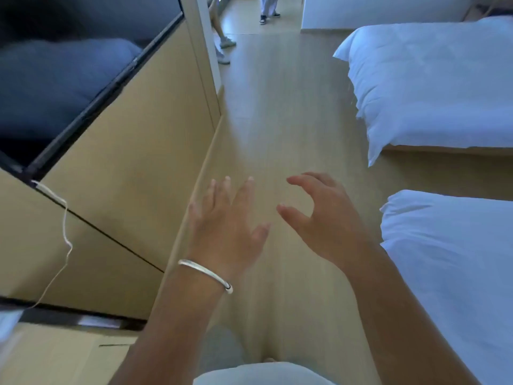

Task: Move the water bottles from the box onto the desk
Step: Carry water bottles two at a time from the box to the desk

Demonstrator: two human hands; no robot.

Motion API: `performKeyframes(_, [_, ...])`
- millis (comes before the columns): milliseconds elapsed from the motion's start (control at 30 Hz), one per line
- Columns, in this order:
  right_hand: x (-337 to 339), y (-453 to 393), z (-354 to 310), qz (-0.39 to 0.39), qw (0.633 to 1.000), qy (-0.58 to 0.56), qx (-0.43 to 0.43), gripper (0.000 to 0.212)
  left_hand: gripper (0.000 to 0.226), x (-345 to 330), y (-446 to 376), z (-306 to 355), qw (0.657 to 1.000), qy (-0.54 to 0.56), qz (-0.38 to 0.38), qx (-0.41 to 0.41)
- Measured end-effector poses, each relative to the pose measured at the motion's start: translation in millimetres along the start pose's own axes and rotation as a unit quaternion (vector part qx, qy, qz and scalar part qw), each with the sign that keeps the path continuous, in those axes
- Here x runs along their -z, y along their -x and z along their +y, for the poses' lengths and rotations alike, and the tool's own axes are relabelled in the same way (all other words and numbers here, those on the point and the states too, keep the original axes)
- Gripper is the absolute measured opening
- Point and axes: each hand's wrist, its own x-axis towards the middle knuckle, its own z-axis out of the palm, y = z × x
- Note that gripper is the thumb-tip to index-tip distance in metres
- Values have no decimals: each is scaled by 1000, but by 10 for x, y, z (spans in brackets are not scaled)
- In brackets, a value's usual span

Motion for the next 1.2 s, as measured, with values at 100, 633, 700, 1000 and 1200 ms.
performKeyframes(100, [239,-56,303,37,998,7,-45,50,82,-75,-281,367,998,-4,-4,-56])
performKeyframes(633, [1525,-1374,1557,181,952,121,-216,48,78,-128,-2531,2277,953,74,-61,-288])
performKeyframes(700, [1665,-1607,1635,191,947,131,-221,50,79,-54,-2814,2468,947,80,-64,-305])
performKeyframes(1000, [2335,-2707,2101,275,924,152,-219,43,79,212,-4128,3516,914,98,-29,-394])
performKeyframes(1200, [2777,-3271,2655,289,918,136,-234,53,79,203,-4727,4227,909,85,-25,-408])
